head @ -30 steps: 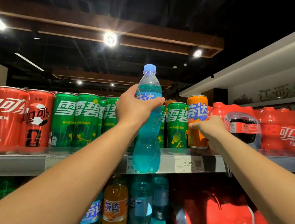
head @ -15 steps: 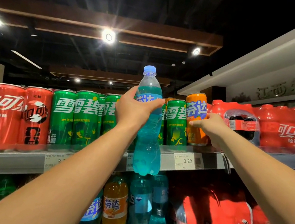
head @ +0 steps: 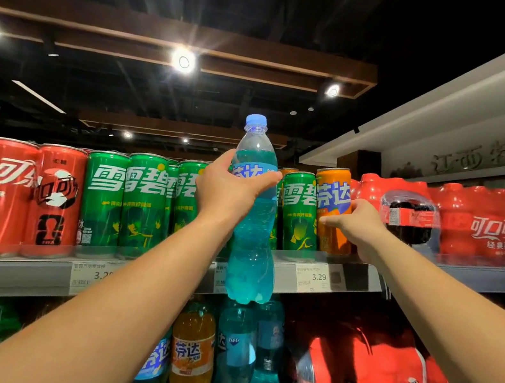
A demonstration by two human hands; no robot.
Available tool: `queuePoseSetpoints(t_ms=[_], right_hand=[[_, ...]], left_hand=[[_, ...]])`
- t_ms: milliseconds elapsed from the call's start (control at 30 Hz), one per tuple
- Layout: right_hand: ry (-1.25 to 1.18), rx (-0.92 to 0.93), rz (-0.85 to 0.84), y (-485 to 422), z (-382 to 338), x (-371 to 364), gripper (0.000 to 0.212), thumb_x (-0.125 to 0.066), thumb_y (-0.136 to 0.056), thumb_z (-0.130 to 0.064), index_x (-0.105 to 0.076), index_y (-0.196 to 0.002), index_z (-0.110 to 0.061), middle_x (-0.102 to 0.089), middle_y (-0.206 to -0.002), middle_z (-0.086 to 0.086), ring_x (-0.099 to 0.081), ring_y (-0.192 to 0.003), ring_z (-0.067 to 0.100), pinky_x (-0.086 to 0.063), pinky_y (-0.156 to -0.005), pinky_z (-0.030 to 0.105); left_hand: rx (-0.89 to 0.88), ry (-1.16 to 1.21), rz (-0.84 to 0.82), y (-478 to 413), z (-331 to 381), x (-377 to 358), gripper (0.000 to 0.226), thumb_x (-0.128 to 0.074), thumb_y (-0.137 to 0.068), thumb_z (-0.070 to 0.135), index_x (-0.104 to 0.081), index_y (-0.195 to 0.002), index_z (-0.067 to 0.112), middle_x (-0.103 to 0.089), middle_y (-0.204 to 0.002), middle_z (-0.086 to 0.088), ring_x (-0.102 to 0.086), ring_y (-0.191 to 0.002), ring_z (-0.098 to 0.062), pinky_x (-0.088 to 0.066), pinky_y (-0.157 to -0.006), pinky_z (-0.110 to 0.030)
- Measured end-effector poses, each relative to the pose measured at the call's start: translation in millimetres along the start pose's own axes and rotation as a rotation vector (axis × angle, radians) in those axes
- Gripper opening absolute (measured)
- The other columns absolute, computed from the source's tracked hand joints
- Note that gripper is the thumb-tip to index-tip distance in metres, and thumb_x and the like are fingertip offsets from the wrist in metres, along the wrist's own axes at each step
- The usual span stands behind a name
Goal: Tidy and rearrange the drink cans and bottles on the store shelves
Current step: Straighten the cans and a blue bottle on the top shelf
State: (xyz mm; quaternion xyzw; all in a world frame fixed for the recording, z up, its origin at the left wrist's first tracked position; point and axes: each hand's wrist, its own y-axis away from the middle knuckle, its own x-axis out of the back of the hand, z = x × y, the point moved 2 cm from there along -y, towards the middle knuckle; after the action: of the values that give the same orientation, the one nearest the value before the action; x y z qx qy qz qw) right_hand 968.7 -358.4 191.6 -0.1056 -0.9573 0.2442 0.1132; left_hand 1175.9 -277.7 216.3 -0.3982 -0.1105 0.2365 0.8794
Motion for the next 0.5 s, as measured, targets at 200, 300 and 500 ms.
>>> queuePoseSetpoints(t_ms=[200,300,500], right_hand=[[0.058,-0.068,0.023,-8.4,11.3,-4.4,0.043,-0.080,-0.075,-0.019,-0.058,-0.109,-0.006,-0.065,-0.106,0.011,-0.061,-0.100,0.028,-0.051,-0.082,0.040],[0.077,-0.074,0.024,-8.6,10.9,-4.5,0.042,-0.078,-0.076,-0.020,-0.059,-0.109,-0.005,-0.066,-0.106,0.011,-0.061,-0.100,0.027,-0.051,-0.082,0.040],[0.116,-0.080,0.044,-5.1,8.0,-4.0,0.053,-0.080,-0.074,-0.025,-0.053,-0.115,-0.005,-0.063,-0.108,0.010,-0.060,-0.098,0.026,-0.050,-0.075,0.036]], left_hand=[[-0.003,0.005,-0.005,1.3,-0.9,1.9,0.044,-0.081,-0.065,0.045,-0.058,-0.100,0.031,-0.064,-0.090,0.011,-0.064,-0.086,-0.009,-0.058,-0.076,-0.034],[-0.005,-0.002,-0.004,2.7,-1.9,3.1,0.044,-0.081,-0.064,0.046,-0.059,-0.099,0.031,-0.064,-0.089,0.011,-0.064,-0.084,-0.008,-0.058,-0.075,-0.033],[-0.003,-0.044,0.004,4.8,-5.7,2.3,0.041,-0.080,-0.063,0.049,-0.058,-0.094,0.032,-0.063,-0.084,0.013,-0.064,-0.080,-0.007,-0.057,-0.071,-0.030]])
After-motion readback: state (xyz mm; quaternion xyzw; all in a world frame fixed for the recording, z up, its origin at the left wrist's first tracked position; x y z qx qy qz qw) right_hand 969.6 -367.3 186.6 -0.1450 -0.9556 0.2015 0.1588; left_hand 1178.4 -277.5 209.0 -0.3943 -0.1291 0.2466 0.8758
